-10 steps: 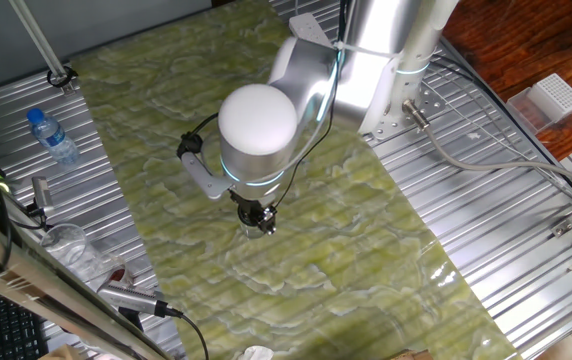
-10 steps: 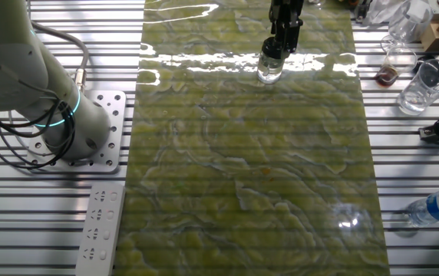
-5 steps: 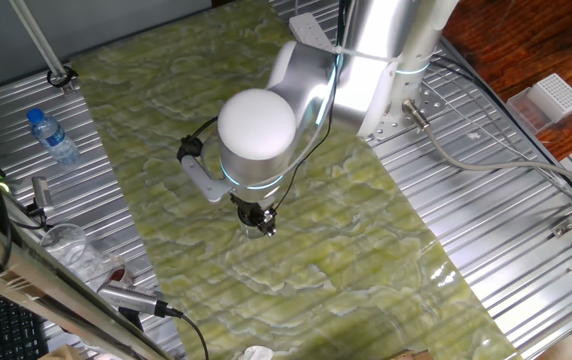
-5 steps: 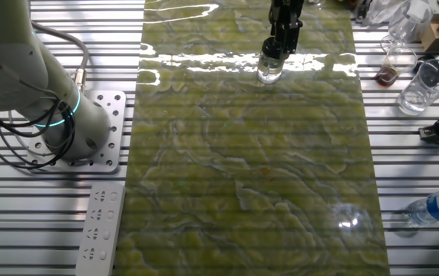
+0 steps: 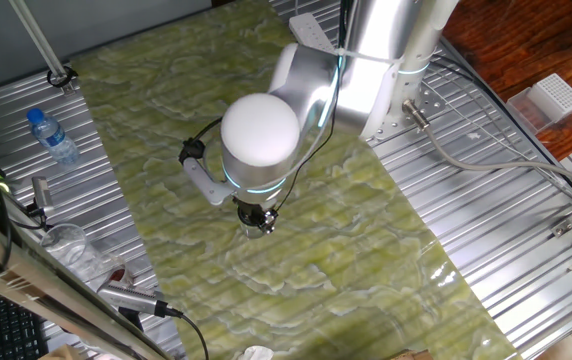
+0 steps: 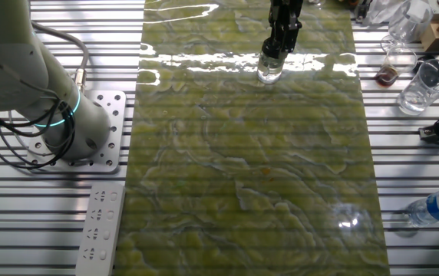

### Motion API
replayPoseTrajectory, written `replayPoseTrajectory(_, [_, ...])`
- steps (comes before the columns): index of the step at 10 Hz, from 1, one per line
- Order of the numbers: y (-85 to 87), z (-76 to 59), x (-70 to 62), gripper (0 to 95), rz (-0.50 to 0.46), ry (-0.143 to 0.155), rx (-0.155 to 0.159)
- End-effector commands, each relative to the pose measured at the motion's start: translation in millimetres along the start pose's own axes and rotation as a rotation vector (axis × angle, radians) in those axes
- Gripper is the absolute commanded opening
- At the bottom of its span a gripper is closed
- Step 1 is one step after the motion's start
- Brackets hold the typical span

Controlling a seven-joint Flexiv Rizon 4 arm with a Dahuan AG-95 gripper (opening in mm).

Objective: Screw the lid onto the jar

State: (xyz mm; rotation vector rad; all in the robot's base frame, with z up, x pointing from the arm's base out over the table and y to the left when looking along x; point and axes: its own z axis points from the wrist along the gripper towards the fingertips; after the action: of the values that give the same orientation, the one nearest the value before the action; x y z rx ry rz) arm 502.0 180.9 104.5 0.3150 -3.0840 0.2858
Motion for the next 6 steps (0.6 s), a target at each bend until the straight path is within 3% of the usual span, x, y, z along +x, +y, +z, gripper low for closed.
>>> replayPoseTrajectory(1, [-1.7,-0.8,0.5,38.0,0.007,-0.017,-0.010])
replayPoseTrajectory(6, [-2.2,-0.8,0.7,38.0,0.031,-0.069,-0.018])
